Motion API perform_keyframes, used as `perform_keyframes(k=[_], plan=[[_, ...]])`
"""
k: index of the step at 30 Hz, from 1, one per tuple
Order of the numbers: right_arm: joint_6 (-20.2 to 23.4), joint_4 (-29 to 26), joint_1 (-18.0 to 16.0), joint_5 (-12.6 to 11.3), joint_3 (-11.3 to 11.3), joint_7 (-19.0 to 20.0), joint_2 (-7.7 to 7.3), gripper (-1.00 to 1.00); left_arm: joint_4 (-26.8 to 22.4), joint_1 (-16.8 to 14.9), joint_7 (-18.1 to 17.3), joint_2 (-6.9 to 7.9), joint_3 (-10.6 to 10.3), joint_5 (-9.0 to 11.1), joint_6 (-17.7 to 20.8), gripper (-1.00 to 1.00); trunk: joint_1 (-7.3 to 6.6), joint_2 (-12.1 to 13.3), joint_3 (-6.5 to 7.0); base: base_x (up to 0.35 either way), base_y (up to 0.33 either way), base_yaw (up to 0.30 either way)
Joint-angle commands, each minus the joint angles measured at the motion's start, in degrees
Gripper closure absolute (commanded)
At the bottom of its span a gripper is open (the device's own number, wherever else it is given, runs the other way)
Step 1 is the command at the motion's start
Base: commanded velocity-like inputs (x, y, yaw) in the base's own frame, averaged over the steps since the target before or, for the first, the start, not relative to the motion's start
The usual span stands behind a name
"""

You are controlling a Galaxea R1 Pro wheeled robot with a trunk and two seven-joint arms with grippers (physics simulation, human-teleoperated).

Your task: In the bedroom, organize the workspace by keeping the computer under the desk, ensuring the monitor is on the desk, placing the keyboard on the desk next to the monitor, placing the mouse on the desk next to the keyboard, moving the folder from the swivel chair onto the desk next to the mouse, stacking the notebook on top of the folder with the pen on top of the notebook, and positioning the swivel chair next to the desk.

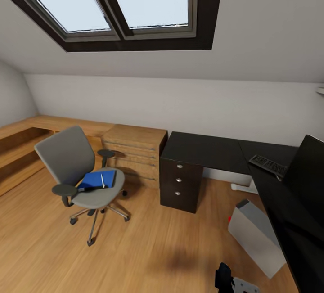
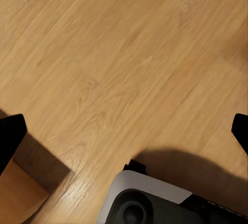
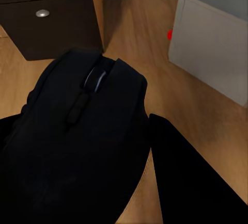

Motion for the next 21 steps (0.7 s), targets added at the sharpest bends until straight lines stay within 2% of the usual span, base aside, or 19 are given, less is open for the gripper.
perform_keyframes(k=[1, 21], plan=[[-0.2, 0.0, 0.0, -0.4, 0.2, -0.1, 0.01, 1.0, -0.1, 0.0, 0.2, 0.03, -0.1, 0.6, 0.0, -1.0, 0.06, -0.1, -0.1, 0.327, 0.0, 0.0], [-0.3, 0.0, 0.0, -0.4, 0.3, -0.1, 0.02, 1.0, 0.1, 0.0, 0.2, 0.03, -0.1, 0.6, -0.2, -1.0, 0.06, -0.1, -0.1, 0.327, 0.0, 0.0]])
